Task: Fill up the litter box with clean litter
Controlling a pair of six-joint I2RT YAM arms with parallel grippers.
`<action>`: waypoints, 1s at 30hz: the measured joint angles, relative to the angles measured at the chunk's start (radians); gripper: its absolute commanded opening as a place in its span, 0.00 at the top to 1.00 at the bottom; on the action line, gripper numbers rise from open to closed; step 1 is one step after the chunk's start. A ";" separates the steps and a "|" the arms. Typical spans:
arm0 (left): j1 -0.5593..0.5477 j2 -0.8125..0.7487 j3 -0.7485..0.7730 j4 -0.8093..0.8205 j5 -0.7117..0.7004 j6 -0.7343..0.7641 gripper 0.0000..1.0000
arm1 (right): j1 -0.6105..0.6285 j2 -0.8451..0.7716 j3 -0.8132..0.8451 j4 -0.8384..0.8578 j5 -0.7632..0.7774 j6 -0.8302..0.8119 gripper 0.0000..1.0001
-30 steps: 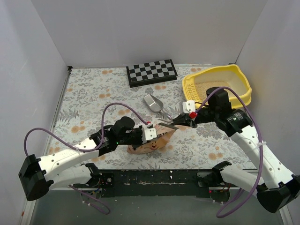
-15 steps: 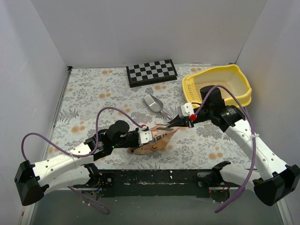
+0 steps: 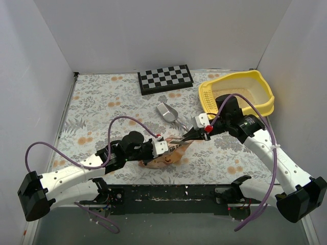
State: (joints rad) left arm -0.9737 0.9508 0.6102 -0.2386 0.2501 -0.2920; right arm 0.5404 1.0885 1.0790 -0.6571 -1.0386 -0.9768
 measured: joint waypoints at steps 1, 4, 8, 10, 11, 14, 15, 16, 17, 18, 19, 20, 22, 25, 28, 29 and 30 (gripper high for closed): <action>0.000 0.001 0.000 0.000 -0.002 -0.001 0.88 | 0.002 0.000 -0.004 0.001 0.000 0.000 0.99; 0.000 -0.003 0.000 0.001 -0.007 -0.004 0.88 | 0.006 0.006 -0.021 0.002 0.004 0.000 0.99; 0.000 -0.012 0.000 0.003 -0.008 -0.010 0.94 | 0.011 0.030 -0.038 0.008 0.011 0.000 0.99; -0.001 -0.015 0.000 0.004 -0.008 -0.015 1.00 | 0.015 0.041 -0.042 0.011 0.018 0.000 0.99; -0.001 -0.015 0.000 0.004 -0.008 -0.018 1.00 | 0.018 0.048 -0.042 0.012 0.027 0.000 0.99; -0.001 -0.015 0.000 0.004 -0.007 -0.022 1.00 | 0.039 0.078 -0.042 0.015 0.063 0.000 0.99; -0.001 -0.015 0.000 0.004 -0.007 -0.023 1.00 | 0.048 0.091 -0.041 0.013 0.078 0.000 0.99; -0.001 -0.015 0.000 0.004 -0.007 -0.026 1.00 | 0.057 0.104 -0.041 0.010 0.094 0.000 0.99; -0.001 -0.015 0.000 0.004 -0.007 -0.028 1.00 | 0.065 0.117 -0.041 0.007 0.108 -0.001 0.99; -0.001 -0.015 0.000 0.004 -0.007 -0.029 1.00 | 0.072 0.127 -0.041 0.006 0.121 -0.003 0.99; -0.001 -0.015 -0.001 0.004 -0.007 -0.031 1.00 | 0.079 0.137 -0.040 0.005 0.133 -0.004 0.99; -0.001 -0.015 -0.003 0.004 -0.008 -0.034 1.00 | 0.086 0.145 -0.039 0.005 0.144 -0.006 0.99; -0.001 -0.016 -0.008 0.008 -0.008 -0.039 1.00 | 0.099 0.153 -0.039 0.003 0.164 -0.008 0.99; -0.001 -0.024 -0.014 0.011 -0.011 -0.047 1.00 | 0.117 0.158 -0.035 0.001 0.193 -0.011 0.99; -0.001 -0.027 -0.015 0.011 -0.017 -0.051 1.00 | 0.138 0.163 -0.028 -0.001 0.229 -0.015 0.99; -0.001 -0.027 -0.015 0.011 -0.018 -0.053 1.00 | 0.147 0.167 -0.026 -0.002 0.244 -0.016 0.99; -0.001 -0.027 -0.015 0.011 -0.019 -0.054 1.00 | 0.156 0.171 -0.024 -0.004 0.256 -0.017 0.99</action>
State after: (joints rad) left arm -0.9749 0.9237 0.5949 -0.2279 0.2306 -0.3458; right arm 0.6960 1.2594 1.0550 -0.6613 -0.7826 -0.9939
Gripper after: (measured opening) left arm 0.012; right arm 0.055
